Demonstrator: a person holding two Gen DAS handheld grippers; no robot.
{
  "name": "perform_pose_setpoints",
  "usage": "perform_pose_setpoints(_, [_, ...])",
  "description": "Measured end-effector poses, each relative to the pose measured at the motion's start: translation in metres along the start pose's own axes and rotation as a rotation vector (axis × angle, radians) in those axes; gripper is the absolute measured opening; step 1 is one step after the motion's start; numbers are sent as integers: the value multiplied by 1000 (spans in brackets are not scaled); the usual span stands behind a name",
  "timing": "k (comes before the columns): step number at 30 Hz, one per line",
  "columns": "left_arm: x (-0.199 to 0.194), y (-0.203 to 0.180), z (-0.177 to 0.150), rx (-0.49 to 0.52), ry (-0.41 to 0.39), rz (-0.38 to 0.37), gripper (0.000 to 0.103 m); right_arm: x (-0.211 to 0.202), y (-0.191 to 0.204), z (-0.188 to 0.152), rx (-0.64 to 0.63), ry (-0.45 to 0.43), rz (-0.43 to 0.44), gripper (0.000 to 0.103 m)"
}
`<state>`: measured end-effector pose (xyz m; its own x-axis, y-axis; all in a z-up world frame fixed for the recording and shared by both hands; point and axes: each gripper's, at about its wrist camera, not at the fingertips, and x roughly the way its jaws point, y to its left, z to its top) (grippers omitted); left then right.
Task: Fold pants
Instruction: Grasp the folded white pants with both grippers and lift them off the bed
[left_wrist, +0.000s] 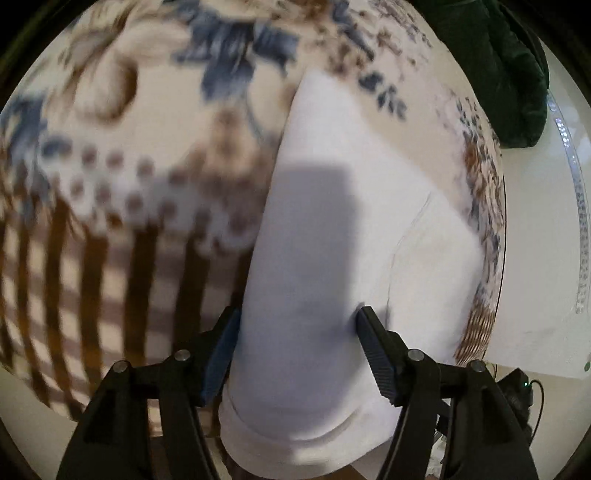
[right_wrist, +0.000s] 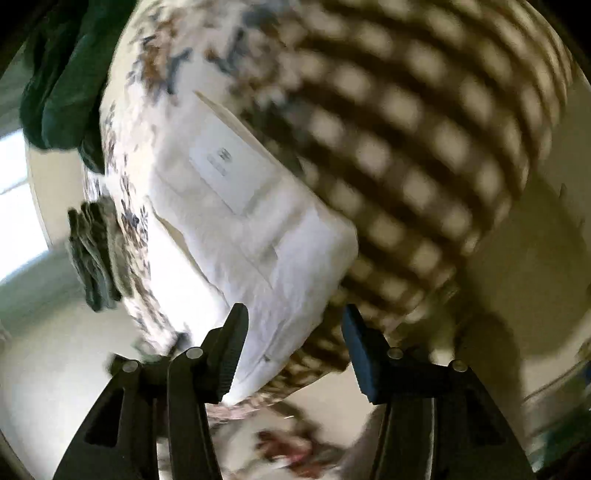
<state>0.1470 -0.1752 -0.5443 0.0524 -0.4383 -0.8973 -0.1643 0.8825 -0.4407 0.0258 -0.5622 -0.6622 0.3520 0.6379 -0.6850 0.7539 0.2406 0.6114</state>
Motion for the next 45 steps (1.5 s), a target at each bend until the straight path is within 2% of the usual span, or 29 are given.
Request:
perform_pose_setpoints(1, [1,1,-4,7,-10,-7,57,9,-1,-2,4,14,25,55])
perform_pose_setpoints(3, [-1,1,-9,50,-36,-6,47,28,-1,-2,9,36,21,55])
perform_pose_setpoints(4, [-2,1,-11,69,-44,-1,42,37,4,-1,-8,21,14,50])
perform_pose_setpoints(5, [-4,4,-12,83,-44,-1,41,39,9,-2,-40,-28,-42,42])
perform_pose_setpoints(7, [-8,14,-11,89,-35,10,41,47,20,2,-69,-43,-112,34])
perform_pose_setpoints(11, [-16,33,-9,43,-15,-24,43,51,32,2,-136,-24,-154,33])
perform_pose_setpoints(12, [-17,31,-10,38,-8,-32,43,52,33,1,-148,-16,-144,37])
perform_pose_setpoints(13, [-18,28,-8,28,-6,-50,42,58,36,2,-155,0,-125,46])
perform_pose_setpoints(15, [-14,21,-3,17,-4,-105,50,74,38,5,-142,26,-52,57])
perform_pose_setpoints(16, [-10,19,-1,16,-2,-120,61,80,35,10,-132,28,-7,60])
perform_pose_setpoints(19, [13,14,7,9,22,-139,61,100,34,15,-126,8,52,65])
perform_pose_setpoints(21, [22,15,12,-14,28,-156,66,108,38,15,-106,3,94,67])
perform_pose_setpoints(24, [24,16,17,-30,32,-173,68,97,44,6,-117,23,204,67])
perform_pose_setpoints(25, [24,18,17,-33,34,-181,68,95,48,3,-141,25,218,67])
perform_pose_setpoints(27, [24,20,17,-35,31,-196,68,100,51,2,-177,23,164,68])
perform_pose_setpoints(29, [23,22,16,-35,33,-200,68,112,39,9,-144,33,159,68])
perform_pose_setpoints(31, [21,26,16,-41,35,-197,68,125,28,19,-82,58,243,77])
perform_pose_setpoints(34, [22,27,15,-49,40,-200,68,130,33,23,-41,96,350,90])
perform_pose_setpoints(37, [23,27,17,-51,41,-205,68,134,51,19,-124,119,334,93])
perform_pose_setpoints(39, [23,25,18,-44,40,-198,68,137,63,20,-204,139,258,93])
perform_pose_setpoints(40, [24,24,18,-40,35,-191,68,142,68,20,-225,140,203,90])
perform_pose_setpoints(42, [24,20,17,-36,26,-181,68,148,75,23,-220,132,138,86])
perform_pose_setpoints(44, [24,19,17,-32,21,-177,68,146,85,23,-199,119,139,78])
perform_pose_setpoints(45, [24,19,18,-36,22,-180,68,137,90,17,-203,105,189,62])
